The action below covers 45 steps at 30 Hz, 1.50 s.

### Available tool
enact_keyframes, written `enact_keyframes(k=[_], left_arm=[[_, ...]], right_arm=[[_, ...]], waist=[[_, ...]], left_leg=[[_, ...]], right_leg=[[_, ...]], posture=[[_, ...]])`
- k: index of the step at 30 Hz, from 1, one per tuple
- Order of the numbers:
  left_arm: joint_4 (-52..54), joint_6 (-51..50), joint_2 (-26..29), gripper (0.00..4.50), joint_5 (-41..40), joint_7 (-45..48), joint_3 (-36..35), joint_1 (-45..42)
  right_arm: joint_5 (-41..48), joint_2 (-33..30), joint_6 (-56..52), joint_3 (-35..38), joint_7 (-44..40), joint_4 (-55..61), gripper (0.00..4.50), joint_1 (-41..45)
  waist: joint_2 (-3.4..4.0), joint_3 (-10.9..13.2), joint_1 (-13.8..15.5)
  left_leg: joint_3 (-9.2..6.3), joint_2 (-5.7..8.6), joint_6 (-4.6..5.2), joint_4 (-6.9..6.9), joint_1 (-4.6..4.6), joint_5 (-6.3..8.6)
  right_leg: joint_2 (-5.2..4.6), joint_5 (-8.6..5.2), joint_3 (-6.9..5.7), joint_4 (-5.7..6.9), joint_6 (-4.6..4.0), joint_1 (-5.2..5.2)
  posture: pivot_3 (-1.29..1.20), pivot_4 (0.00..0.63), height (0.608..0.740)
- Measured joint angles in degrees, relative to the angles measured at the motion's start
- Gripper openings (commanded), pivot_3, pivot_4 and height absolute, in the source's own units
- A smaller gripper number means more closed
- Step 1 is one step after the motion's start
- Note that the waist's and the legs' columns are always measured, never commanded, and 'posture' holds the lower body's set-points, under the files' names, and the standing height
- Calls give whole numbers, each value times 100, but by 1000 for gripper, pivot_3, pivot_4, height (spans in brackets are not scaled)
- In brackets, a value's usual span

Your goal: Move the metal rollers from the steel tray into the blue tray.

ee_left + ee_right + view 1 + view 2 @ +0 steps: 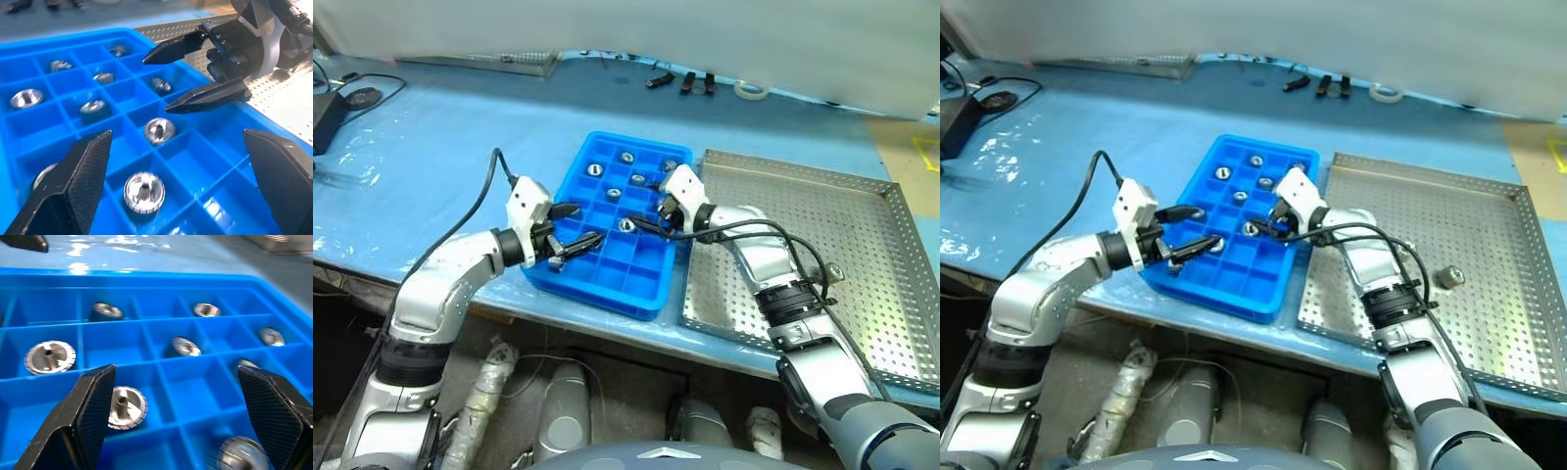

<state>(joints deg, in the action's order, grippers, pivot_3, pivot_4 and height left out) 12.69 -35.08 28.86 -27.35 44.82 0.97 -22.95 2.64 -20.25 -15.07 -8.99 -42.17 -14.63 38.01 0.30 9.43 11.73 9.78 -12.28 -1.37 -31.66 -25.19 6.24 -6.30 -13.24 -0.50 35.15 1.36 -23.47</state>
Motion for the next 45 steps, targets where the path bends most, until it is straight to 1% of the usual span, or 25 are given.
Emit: enact_keyframes(k=[2,3,8,14,18,22,27,32,35,40,43,45], left_arm=[[-325,153,-165,4500,69,146,205,-298],[-466,220,-235,4500,98,222,288,-404],[-1288,591,-563,4500,281,655,656,-965],[-2118,991,-896,4500,474,1174,933,-1549],[-2438,1164,-1008,4500,596,1419,1002,-1749],[-2605,1250,-1062,4500,633,1552,1024,-1779],[-2649,1273,-1066,4500,707,1624,1024,-1787],[-2625,1260,-1056,4500,732,1629,1021,-1780],[-2565,1252,-1029,4500,733,1625,1021,-1733],[-2504,1222,-1009,4500,739,1614,1021,-1683],[-2496,1210,-998,4500,741,1611,1021,-1680],[-2494,1207,-995,4500,743,1607,1021,-1680]], right_arm=[[15,-115,-139,306,276,65,4181,-30],[53,-163,-211,452,374,155,4348,-64],[219,-339,-690,1075,837,928,4348,-519],[221,-406,-1203,1536,1522,1593,4348,-1203],[109,-399,-1500,1531,1881,1776,4348,-1477],[5,-212,-1543,1484,2219,1597,4348,-1618],[-49,-100,-1383,1481,2508,1102,4348,-1577],[82,22,-1397,1731,2768,559,4348,-1463],[182,23,-1444,1871,2817,504,4348,-1440],[234,61,-1514,1874,2772,505,4348,-1440],[298,110,-1545,1839,2723,517,3773,-1440],[319,151,-1559,1817,2690,545,3085,-1440]], waist=[[0,0,-55],[0,0,-106],[-2,-1,-389],[-2,-1,-711],[-2,-1,-853],[-2,-1,-929],[-2,-1,-928],[-1,-1,-915],[-1,-1,-917],[-1,-1,-918],[-1,-1,-918],[-1,-1,-917]], left_leg=[[2,2,-1,-7,2,0],[3,2,-1,-7,3,-1],[4,1,-1,-7,8,-3],[21,3,4,-7,12,0],[27,2,7,-7,20,1],[31,3,16,-13,19,4],[33,2,21,-16,18,6],[34,2,44,-24,14,20],[35,2,47,-27,14,21],[35,1,47,-28,16,22],[35,1,47,-29,16,22],[35,1,48,-29,15,22]], right_leg=[[-1,0,10,9,0,0],[0,0,16,10,1,-1],[5,1,40,17,2,-4],[6,1,46,17,0,-13],[6,1,47,17,-2,-12],[4,1,48,17,-4,-13],[3,1,49,17,-5,-12],[2,1,49,17,-6,-12],[2,1,49,17,-6,-12],[2,2,48,19,-6,-12],[2,2,48,19,-7,-12],[2,2,48,19,-7,-12]], posture=[[69,150,740],[41,150,740],[-75,150,740],[-159,150,740],[-177,150,740],[-179,150,740],[-164,150,740],[-151,150,740],[-146,150,740],[-141,150,740],[-139,150,740],[-139,150,740]])
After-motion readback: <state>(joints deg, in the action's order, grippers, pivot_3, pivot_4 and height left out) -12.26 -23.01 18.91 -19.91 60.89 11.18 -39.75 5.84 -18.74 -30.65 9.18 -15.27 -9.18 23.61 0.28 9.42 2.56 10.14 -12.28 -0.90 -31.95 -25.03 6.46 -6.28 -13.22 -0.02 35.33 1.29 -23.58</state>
